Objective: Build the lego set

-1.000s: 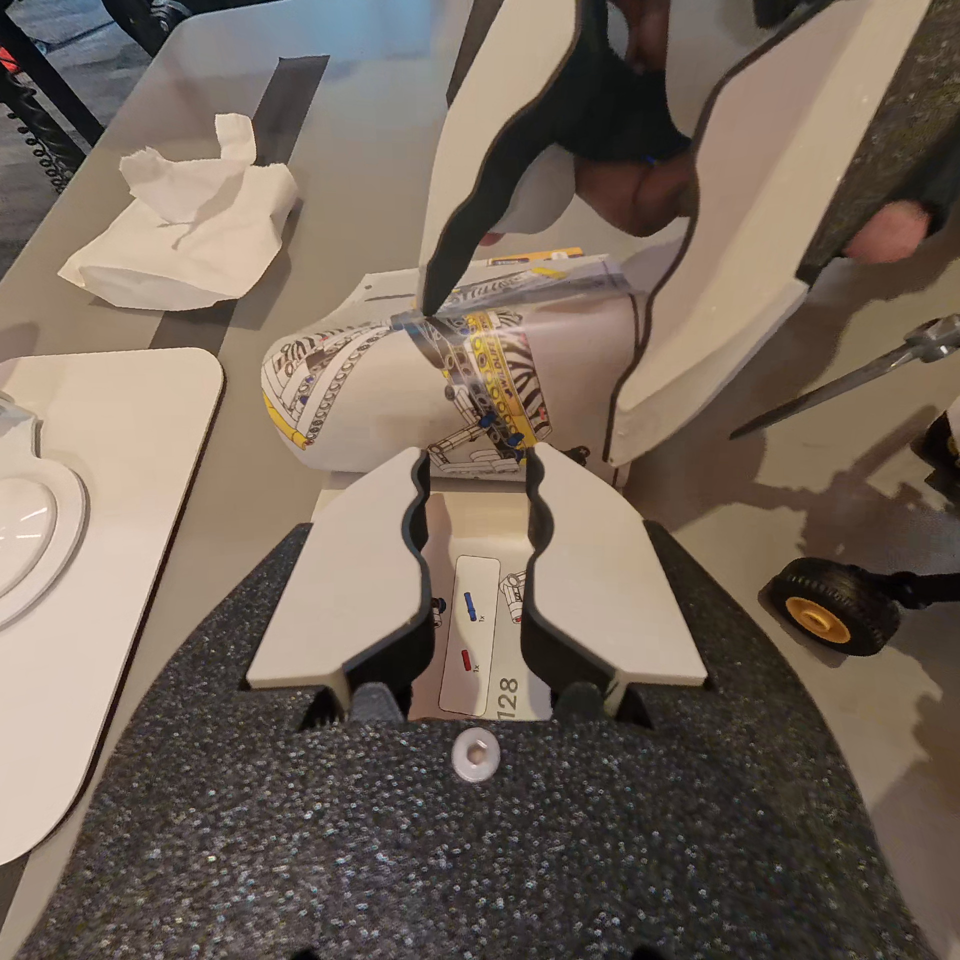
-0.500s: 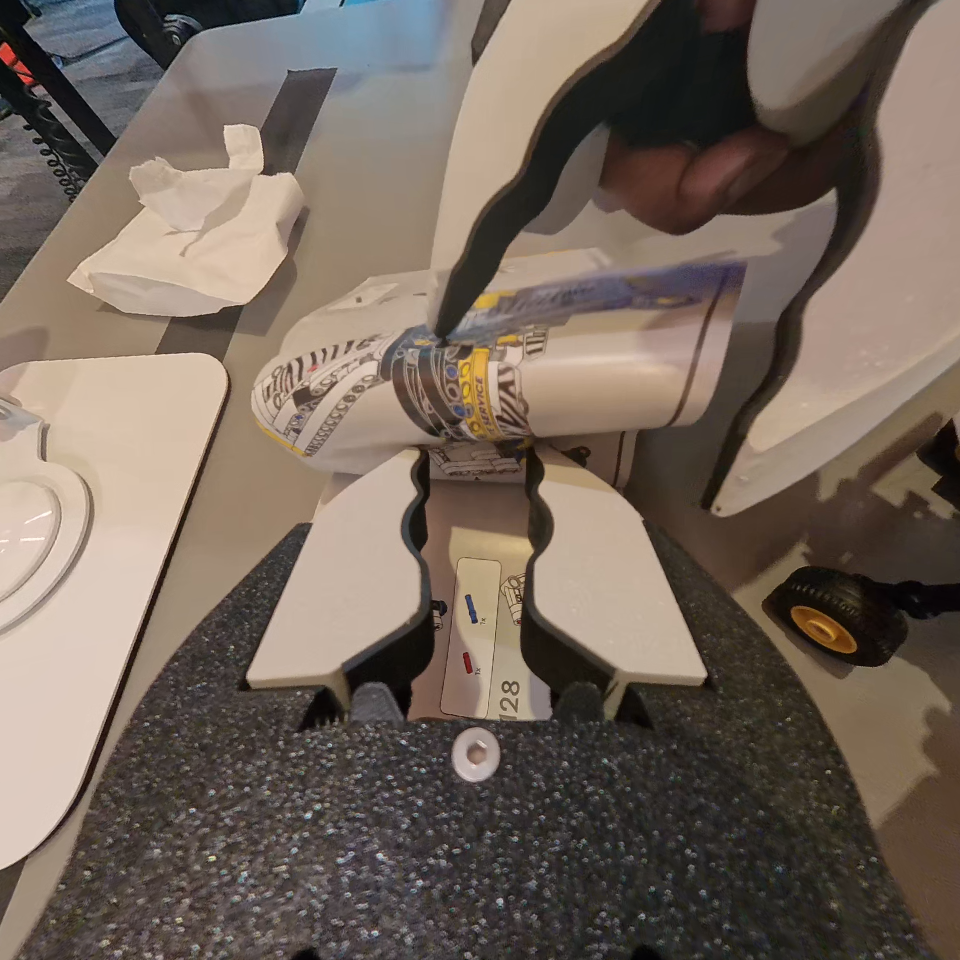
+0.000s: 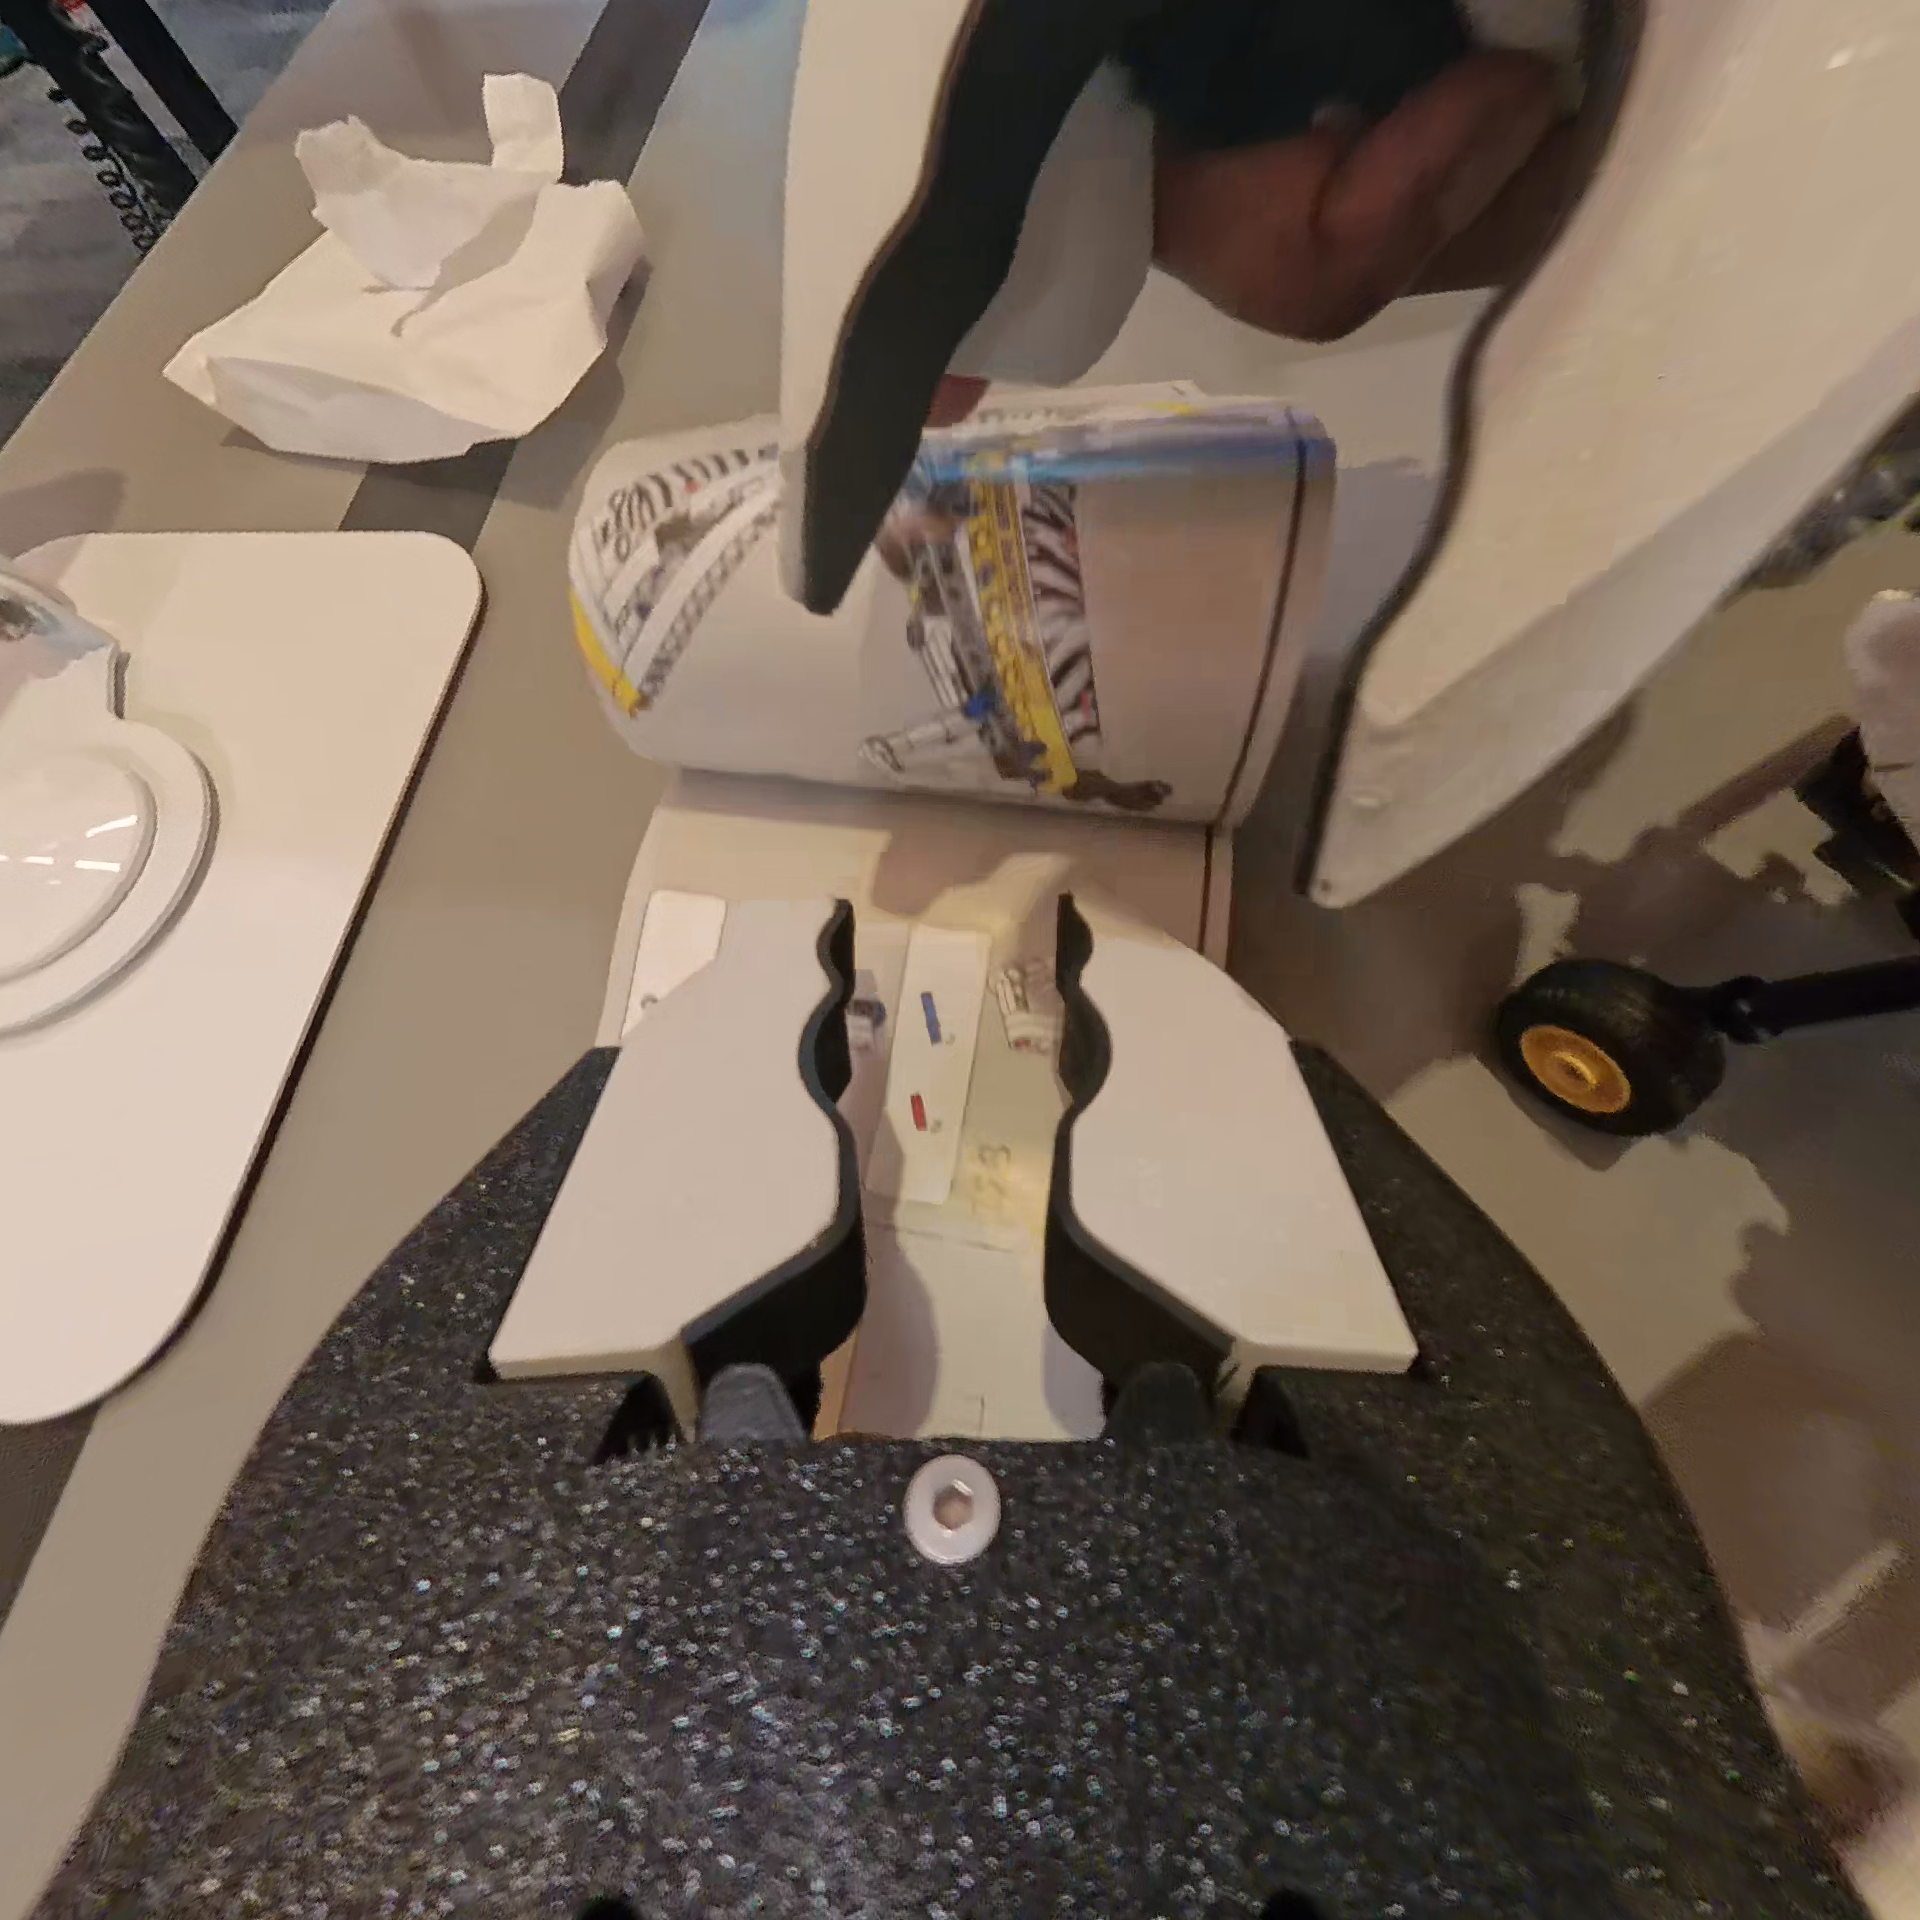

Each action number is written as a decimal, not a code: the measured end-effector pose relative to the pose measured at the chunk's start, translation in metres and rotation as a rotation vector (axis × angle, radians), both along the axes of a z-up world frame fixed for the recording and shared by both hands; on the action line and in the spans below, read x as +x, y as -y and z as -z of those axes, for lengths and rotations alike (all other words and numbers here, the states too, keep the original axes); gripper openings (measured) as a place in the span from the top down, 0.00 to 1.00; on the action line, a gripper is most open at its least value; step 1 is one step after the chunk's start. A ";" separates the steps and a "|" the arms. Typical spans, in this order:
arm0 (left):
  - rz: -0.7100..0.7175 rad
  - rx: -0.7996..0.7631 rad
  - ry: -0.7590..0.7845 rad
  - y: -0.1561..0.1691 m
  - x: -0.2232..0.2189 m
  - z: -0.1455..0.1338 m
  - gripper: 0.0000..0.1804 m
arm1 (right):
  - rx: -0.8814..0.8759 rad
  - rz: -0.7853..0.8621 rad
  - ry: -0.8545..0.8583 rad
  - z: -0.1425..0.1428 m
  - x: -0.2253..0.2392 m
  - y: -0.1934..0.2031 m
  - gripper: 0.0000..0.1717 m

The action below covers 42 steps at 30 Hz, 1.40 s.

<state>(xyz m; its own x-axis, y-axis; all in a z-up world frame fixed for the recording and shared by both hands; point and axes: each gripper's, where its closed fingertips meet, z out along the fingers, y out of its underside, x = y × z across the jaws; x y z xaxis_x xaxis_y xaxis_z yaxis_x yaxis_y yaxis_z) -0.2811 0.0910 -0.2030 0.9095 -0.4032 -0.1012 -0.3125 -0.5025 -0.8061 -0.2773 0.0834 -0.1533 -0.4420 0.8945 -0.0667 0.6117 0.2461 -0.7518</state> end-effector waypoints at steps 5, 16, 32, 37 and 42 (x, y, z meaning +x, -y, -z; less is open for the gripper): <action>-0.014 0.011 -0.031 0.007 0.000 -0.008 0.79 | 0.041 0.062 -0.040 -0.012 0.006 -0.020 0.58; 0.023 0.001 -0.017 0.000 0.009 0.001 0.79 | -0.107 0.340 -0.001 -0.014 0.024 -0.089 0.58; 0.052 -0.003 0.022 0.001 0.017 0.001 0.79 | -0.049 0.134 0.115 0.023 0.031 -0.041 0.59; 0.066 -0.004 0.029 0.001 0.019 0.001 0.79 | -0.059 0.124 0.104 0.021 0.028 -0.033 0.59; 0.070 0.003 0.040 0.001 0.020 0.000 0.78 | -0.056 0.111 0.092 0.015 0.024 -0.026 0.59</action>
